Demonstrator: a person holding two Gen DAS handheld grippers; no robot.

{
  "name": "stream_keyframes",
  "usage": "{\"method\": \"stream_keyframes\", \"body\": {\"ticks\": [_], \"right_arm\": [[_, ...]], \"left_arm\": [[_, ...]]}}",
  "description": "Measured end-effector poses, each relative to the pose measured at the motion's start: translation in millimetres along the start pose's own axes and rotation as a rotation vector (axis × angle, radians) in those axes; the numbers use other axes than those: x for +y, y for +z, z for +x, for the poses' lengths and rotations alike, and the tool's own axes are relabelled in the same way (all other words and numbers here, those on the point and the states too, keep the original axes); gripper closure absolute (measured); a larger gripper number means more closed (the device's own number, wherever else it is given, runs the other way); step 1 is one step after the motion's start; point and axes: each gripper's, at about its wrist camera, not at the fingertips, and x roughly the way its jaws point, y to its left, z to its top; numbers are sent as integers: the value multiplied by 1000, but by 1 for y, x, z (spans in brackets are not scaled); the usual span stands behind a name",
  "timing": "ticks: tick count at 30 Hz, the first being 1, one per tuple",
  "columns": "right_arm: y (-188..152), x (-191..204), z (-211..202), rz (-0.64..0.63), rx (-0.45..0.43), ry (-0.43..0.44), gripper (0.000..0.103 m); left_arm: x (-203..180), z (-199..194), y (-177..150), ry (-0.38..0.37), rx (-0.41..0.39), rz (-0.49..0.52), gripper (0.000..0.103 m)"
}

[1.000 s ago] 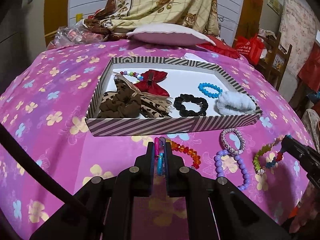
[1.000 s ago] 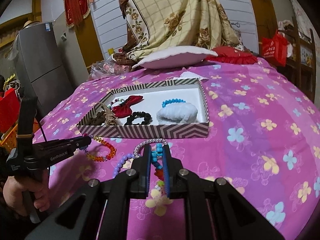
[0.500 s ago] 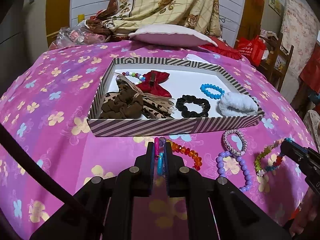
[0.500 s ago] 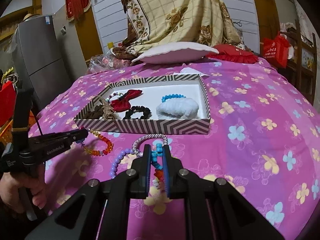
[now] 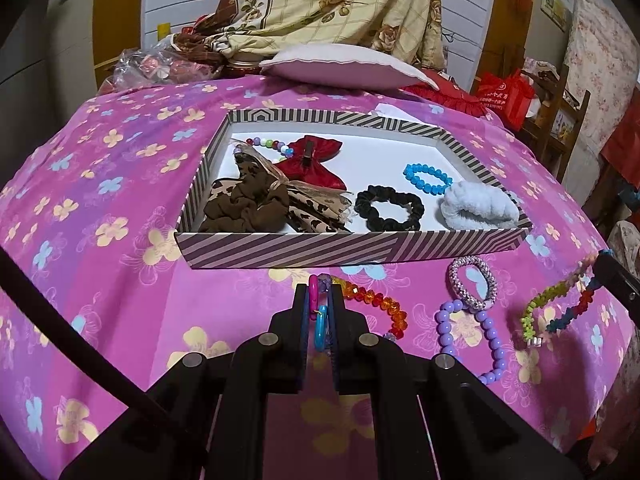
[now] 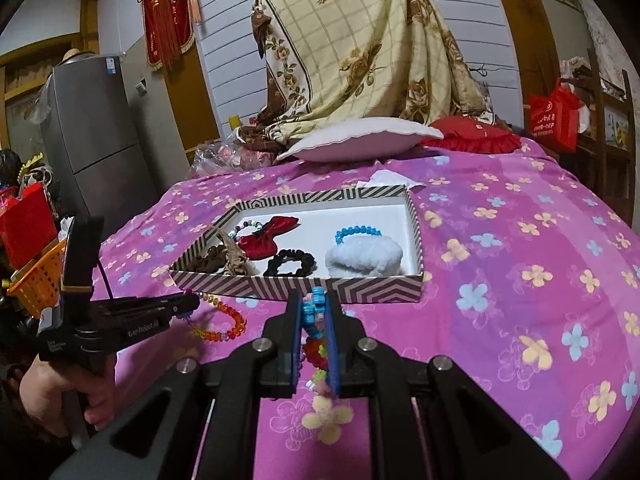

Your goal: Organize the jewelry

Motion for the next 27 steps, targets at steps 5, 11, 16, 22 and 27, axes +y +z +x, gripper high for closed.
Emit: {"method": "stream_keyframes", "body": {"ticks": [5, 11, 16, 22, 27], "right_arm": [[-3, 0, 5, -9, 30, -22, 92], [-5, 1, 8, -17, 50, -23, 92], [-6, 2, 9, -18, 56, -31, 92], [-6, 3, 8, -32, 53, -32, 92], [-6, 2, 9, -30, 53, -34, 92]], "left_arm": [[0, 0, 0, 7, 6, 2, 99], [-1, 2, -1, 10, 12, 2, 99], [-1, 2, -1, 9, 11, 4, 99], [-1, 2, -1, 10, 12, 4, 99], [-1, 2, -1, 11, 12, 3, 99]]}}
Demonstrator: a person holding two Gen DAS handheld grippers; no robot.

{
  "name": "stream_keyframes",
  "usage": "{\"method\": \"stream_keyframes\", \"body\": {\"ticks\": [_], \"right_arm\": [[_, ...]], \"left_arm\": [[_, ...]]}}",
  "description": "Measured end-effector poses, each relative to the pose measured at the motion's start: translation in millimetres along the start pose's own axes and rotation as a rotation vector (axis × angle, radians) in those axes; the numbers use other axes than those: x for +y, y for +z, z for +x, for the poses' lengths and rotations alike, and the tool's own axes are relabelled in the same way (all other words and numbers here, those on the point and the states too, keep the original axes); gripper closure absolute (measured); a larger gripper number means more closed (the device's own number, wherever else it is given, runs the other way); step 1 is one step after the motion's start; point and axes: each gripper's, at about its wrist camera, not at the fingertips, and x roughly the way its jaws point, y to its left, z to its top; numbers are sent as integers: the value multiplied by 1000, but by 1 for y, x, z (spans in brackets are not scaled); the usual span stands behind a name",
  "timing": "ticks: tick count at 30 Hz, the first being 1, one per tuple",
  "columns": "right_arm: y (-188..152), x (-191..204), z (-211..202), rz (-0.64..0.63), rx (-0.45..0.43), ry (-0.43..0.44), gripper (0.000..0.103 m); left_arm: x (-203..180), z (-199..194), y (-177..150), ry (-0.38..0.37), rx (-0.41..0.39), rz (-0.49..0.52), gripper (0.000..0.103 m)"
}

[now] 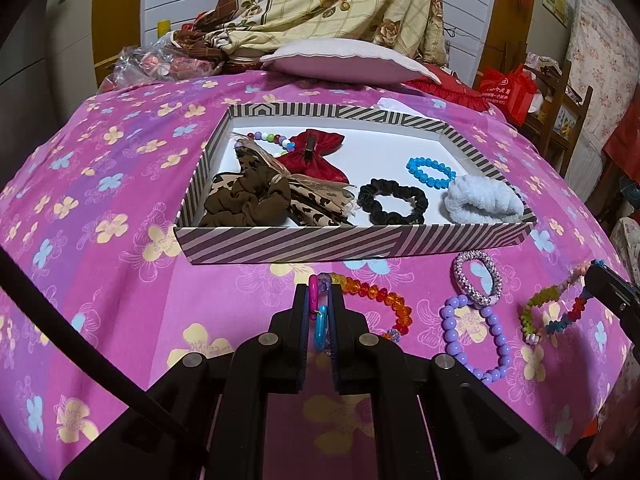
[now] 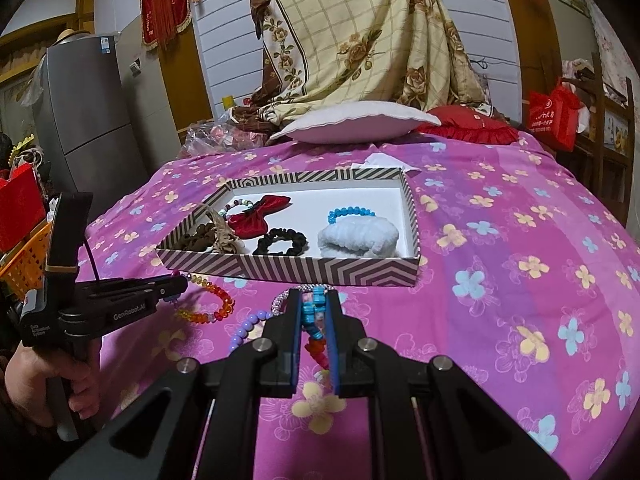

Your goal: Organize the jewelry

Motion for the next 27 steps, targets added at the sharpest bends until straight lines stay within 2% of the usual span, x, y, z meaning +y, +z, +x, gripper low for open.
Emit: {"method": "stream_keyframes", "body": {"ticks": [11, 16, 20, 27], "right_arm": [[1, 2, -2, 8, -7, 7, 92], [7, -2, -6, 21, -27, 20, 92], [21, -9, -8, 37, -51, 44, 92], [64, -18, -13, 66, -115, 112, 92]], "left_arm": [[0, 0, -1, 1, -1, 9, 99], [-6, -9, -3, -37, -33, 35, 99], [-4, -21, 6, -100, -55, 18, 99], [-9, -44, 37, -157, -82, -14, 99]]}}
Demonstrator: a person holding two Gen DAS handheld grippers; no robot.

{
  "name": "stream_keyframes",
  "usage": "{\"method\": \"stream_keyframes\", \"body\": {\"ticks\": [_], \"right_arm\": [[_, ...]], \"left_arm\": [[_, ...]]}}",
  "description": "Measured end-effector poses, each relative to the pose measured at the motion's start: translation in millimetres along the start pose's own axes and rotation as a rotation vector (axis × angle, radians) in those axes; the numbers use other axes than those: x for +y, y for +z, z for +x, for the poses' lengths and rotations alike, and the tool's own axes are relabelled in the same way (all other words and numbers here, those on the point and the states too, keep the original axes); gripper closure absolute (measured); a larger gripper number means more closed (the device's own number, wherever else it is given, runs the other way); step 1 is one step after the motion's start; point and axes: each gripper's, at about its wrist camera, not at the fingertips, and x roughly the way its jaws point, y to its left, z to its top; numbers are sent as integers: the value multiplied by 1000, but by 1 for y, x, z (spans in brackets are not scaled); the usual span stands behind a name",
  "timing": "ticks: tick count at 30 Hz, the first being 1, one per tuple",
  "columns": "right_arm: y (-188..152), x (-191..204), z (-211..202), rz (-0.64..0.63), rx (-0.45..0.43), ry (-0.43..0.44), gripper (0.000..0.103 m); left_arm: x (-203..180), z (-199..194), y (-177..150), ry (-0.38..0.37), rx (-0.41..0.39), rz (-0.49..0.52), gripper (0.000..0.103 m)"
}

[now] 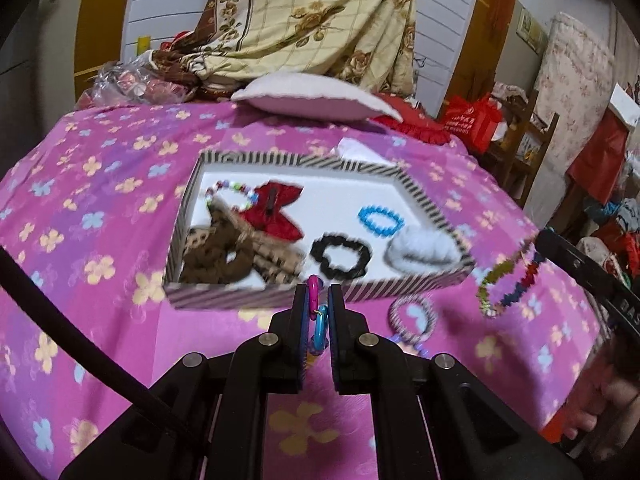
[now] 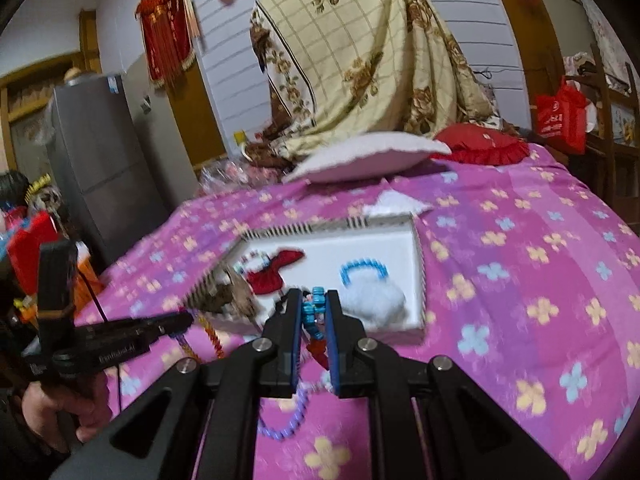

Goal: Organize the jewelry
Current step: 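Lower the hair ties into the box with the left tool while the right tool releases the green bracelet inside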

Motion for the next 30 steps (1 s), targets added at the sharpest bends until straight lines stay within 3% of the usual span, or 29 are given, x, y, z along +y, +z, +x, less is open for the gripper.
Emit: {"method": "stream_keyframes", "body": {"ticks": [6, 13, 16, 22, 25, 30], "right_arm": [[42, -8, 25, 14, -6, 15, 92], [82, -31, 97, 43, 70, -17, 92], [90, -45, 132, 65, 121, -22, 92], [83, -78, 195, 143, 220, -47, 92], [85, -82, 209, 168, 230, -28, 92], [88, -82, 227, 229, 239, 60, 92]], "left_arm": [[-20, 2, 52, -25, -48, 42, 99], [-29, 70, 102, 9, 31, 68, 99], [-29, 98, 112, 37, 55, 59, 99], [-36, 140, 124, -3, 81, -9, 99], [-31, 158, 124, -10, 96, -44, 100], [-10, 187, 110, 60, 183, -55, 99]]}}
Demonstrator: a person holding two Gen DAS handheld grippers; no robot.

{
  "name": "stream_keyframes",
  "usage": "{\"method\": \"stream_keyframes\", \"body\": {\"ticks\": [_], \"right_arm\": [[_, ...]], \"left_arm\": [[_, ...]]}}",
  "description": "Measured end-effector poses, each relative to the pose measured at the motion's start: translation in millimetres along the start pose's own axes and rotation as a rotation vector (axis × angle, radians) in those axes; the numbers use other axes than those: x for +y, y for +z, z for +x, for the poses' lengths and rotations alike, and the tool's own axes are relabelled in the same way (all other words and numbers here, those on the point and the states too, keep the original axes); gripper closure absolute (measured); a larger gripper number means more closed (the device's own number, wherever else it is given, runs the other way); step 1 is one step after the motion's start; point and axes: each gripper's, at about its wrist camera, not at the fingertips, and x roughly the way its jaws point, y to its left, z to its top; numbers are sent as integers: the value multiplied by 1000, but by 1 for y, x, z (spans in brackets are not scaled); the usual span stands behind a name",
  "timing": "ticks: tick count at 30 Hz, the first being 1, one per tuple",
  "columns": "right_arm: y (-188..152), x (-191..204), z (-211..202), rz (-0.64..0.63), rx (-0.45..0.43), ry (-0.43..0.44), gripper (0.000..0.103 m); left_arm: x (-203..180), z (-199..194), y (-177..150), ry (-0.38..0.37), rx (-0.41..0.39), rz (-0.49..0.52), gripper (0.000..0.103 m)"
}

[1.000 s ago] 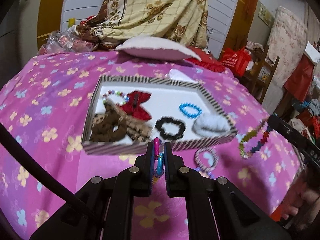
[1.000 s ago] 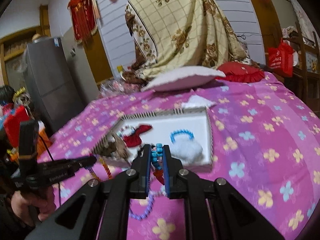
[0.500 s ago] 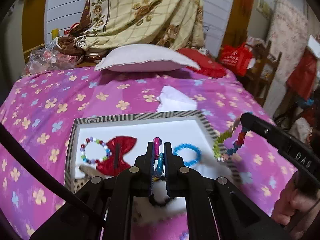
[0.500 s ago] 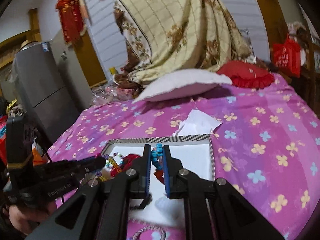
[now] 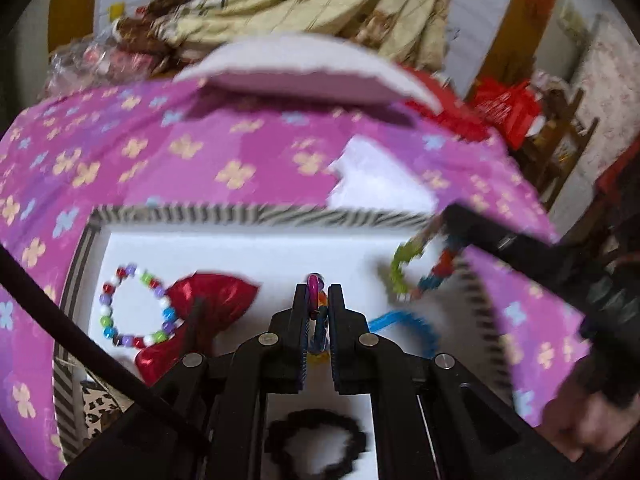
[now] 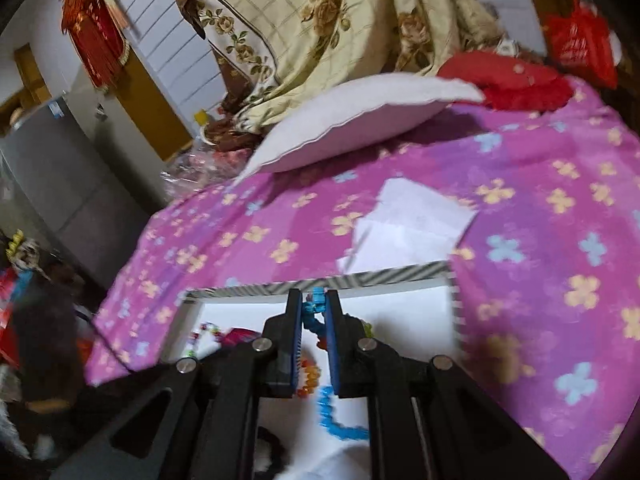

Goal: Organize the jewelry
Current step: 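Lower the hair ties into the box with the left tool while the right tool releases the green bracelet inside, then withdraw both open tools from the box toward the last bracelets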

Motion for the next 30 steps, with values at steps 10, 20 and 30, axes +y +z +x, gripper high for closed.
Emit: {"method": "stream_keyframes", "body": {"ticks": [10, 20, 30], "right_arm": [[-12, -32, 15, 100, 57, -143, 76], [-57, -16, -54, 35, -2, -153, 65], [-154, -2, -144, -22, 2, -170, 65]], "left_arm": [[3, 0, -17, 65, 48, 41, 93], [31, -53, -35, 114, 4, 39, 76], [37, -140, -129, 32, -112, 40, 76]]}}
